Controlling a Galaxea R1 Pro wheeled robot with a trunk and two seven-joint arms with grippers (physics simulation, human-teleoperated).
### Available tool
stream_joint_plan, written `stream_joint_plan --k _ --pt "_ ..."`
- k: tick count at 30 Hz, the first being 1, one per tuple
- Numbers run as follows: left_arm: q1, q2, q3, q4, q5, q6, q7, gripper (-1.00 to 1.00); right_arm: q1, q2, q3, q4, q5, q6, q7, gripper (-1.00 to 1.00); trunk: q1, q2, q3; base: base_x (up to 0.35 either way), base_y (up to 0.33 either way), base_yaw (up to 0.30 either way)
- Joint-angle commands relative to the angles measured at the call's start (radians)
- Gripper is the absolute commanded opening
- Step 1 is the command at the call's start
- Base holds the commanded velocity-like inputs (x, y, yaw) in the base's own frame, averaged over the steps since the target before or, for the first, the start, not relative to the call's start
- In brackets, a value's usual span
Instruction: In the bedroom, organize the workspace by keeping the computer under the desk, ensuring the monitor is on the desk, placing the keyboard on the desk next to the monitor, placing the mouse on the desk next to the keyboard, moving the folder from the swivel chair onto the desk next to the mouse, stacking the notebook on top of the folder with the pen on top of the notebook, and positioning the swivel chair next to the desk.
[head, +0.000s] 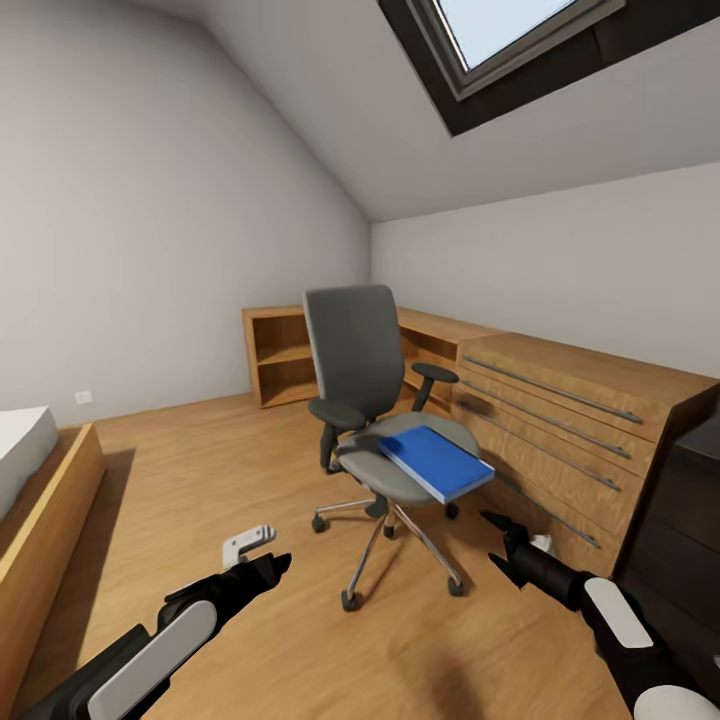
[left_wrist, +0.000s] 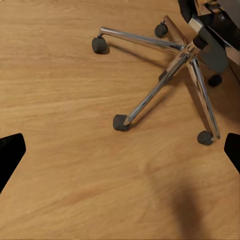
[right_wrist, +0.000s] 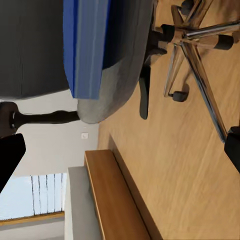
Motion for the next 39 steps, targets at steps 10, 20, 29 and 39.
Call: stream_joint_plan --k 10,20,29,39 --pt "-0.001 0.001 -0.002 0.000 0.003 0.001 0.006 1.00 -0.001 -0.003 -0.004 -0.004 0.003 0.001 0.068 1.00 0.000 0.000 -0.001 0.151 0.000 0.000" --pt "-0.001 0.001 -0.002 0.000 0.005 0.001 0.006 1.00 -0.001 -0.007 -0.005 -0.006 0.007 0.001 0.121 1.00 0.000 0.000 -0.001 0.003 0.000 0.000" --pt "-0.001 0.001 -0.002 0.007 0.006 -0.013 0.007 1.00 -0.001 -0.016 -0.006 -0.004 0.010 -0.017 0.120 1.00 0.000 0.000 -0.001 0.068 0.000 0.000" --pt "-0.001 0.005 0.005 0.070 0.005 -0.115 0.005 1.00 -0.001 -0.019 -0.006 -0.003 0.010 -0.018 0.119 1.00 0.000 0.000 -0.001 0.033 0.000 0.000"
